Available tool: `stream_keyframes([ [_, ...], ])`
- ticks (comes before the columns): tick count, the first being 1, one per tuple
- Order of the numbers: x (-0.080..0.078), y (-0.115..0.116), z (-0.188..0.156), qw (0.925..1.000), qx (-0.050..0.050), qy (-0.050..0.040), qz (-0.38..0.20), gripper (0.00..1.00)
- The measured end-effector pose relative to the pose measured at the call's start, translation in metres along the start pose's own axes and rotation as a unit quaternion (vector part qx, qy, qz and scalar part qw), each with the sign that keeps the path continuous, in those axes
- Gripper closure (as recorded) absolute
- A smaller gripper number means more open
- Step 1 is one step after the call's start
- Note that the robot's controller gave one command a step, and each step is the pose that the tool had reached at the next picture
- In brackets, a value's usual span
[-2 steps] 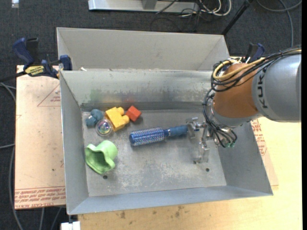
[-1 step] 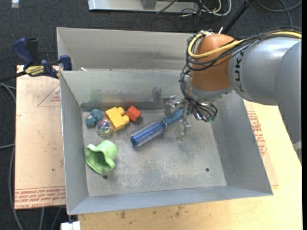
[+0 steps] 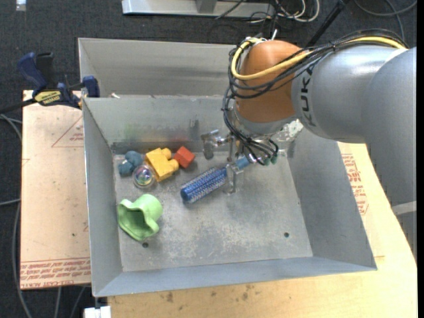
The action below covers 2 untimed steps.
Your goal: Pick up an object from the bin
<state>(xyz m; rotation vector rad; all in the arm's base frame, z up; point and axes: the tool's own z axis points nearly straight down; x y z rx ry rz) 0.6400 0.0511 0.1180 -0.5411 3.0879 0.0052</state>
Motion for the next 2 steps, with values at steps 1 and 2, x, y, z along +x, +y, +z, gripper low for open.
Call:
stream_keyframes([
  [1, 0.0154, -0.0049, 0.0494, 0.9980, 0.000, 0.0030, 0.063, 0.00],
  [2, 0.0146, -0.0043, 0.0490, 0.9981, 0.000, 0.0020, 0.062, 0.00],
])
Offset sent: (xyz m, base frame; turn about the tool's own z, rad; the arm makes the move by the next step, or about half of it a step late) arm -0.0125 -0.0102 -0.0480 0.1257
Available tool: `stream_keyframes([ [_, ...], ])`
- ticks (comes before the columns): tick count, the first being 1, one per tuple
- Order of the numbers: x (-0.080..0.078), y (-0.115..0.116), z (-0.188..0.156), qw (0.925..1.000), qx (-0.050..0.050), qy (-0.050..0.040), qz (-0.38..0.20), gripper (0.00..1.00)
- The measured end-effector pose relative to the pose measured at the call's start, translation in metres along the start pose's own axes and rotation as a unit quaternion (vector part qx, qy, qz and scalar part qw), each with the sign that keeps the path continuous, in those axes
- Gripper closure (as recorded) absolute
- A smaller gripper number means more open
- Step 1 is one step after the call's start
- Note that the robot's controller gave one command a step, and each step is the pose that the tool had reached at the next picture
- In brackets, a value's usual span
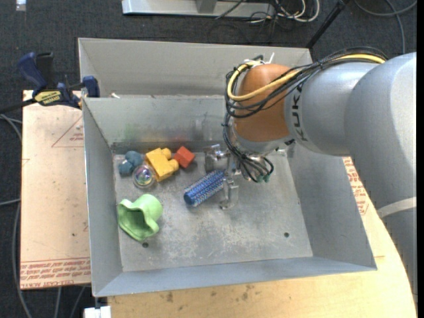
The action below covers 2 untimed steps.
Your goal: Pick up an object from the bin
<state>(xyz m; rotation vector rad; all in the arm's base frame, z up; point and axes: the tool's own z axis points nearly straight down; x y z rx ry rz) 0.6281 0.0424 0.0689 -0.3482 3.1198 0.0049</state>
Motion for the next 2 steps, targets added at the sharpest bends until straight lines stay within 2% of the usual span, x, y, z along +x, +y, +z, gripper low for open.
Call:
stream_keyframes([
  [1, 0.000, 0.000, 0.001, 1.0000, 0.000, 0.0004, 0.000, 1.00],
  [2, -0.002, 0.001, -0.117, 1.0000, 0.002, -0.0034, -0.001, 1.00],
])
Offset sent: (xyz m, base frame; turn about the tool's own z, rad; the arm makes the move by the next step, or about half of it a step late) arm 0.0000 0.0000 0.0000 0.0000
